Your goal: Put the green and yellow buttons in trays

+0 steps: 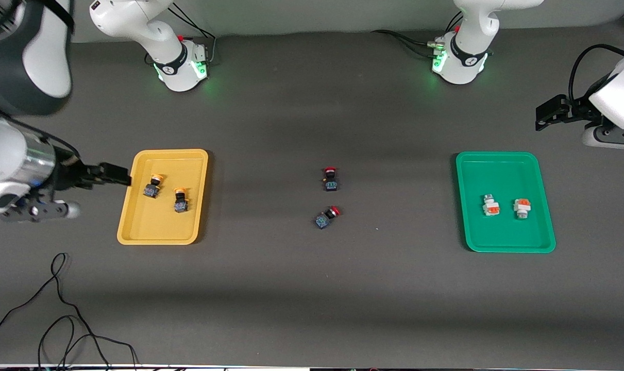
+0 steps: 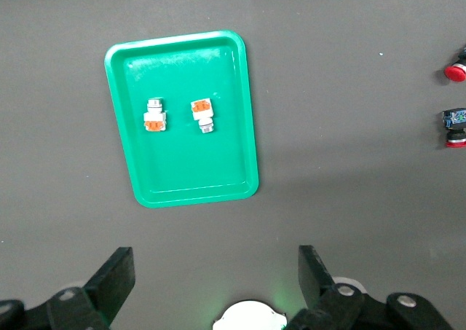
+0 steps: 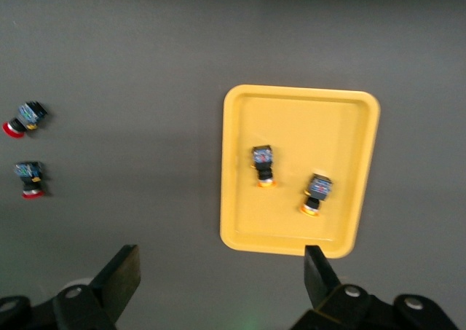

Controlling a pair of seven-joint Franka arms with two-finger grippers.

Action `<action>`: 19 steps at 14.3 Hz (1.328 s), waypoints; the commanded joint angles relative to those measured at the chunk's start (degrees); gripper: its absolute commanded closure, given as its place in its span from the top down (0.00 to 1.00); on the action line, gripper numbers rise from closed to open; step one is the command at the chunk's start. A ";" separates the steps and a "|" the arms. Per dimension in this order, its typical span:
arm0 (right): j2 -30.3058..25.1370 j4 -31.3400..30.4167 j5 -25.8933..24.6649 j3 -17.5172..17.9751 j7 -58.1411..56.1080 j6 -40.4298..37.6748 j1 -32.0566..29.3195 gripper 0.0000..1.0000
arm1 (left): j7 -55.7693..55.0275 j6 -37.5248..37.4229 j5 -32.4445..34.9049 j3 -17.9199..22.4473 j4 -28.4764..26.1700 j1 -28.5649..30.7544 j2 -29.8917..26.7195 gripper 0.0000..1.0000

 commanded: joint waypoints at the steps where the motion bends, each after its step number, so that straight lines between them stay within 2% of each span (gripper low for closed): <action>1: -9.46 -6.82 -5.38 11.42 4.99 0.51 -7.55 1.00 | -0.13 0.70 -0.64 0.61 -1.43 -0.47 -1.56 1.00; 3: -13.33 -11.05 -9.06 18.36 5.10 1.74 -13.36 1.00 | -0.04 0.70 -0.38 0.61 -1.43 -0.47 -1.38 1.00; 7: -14.23 -14.83 -9.43 31.03 4.83 4.37 -27.77 1.00 | 0.05 0.35 -0.47 0.61 -1.08 -0.56 -1.21 1.00; 9: -14.14 -15.37 -9.61 32.02 5.19 5.69 -29.47 1.00 | 0.05 0.26 -0.38 0.61 -0.81 -0.47 -0.77 1.00; 12: -16.24 -17.56 -9.52 31.49 5.19 6.67 -29.56 1.00 | 0.05 0.17 -0.38 0.52 -0.46 -0.65 -0.68 1.00; 19: -19.68 -18.00 -9.43 30.79 5.36 3.15 -29.47 1.00 | 0.05 0.26 -0.47 0.61 -0.37 -0.56 -0.59 1.00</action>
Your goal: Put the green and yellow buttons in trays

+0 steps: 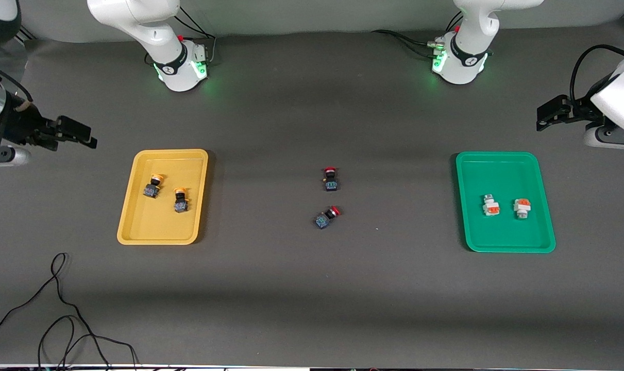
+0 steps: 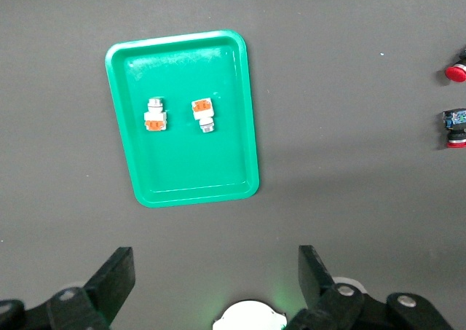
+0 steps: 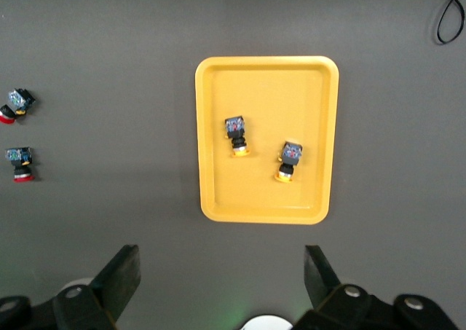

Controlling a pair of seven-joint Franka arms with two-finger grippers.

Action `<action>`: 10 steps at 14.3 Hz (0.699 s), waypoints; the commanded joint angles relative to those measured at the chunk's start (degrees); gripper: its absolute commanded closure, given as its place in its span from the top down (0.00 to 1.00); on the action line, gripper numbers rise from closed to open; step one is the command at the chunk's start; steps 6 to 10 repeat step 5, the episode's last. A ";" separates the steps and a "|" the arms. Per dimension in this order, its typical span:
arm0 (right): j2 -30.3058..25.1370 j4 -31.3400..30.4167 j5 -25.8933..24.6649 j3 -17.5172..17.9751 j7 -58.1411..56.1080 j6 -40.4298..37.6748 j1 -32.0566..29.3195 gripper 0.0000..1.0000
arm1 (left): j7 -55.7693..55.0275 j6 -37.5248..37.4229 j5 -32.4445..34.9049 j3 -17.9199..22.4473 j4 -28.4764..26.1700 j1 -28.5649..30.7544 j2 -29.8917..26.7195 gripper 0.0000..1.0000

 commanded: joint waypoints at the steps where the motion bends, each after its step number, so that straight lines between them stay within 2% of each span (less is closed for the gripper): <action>1: -1.86 -2.08 -1.12 -0.16 1.30 -0.40 -0.19 1.00 | 0.03 0.25 -0.45 0.49 -0.33 -0.55 -0.52 1.00; 10: -2.03 -2.00 -1.29 -0.34 1.48 -0.40 -0.02 1.00 | 0.03 0.25 -0.45 0.58 -0.07 -0.29 -0.08 1.00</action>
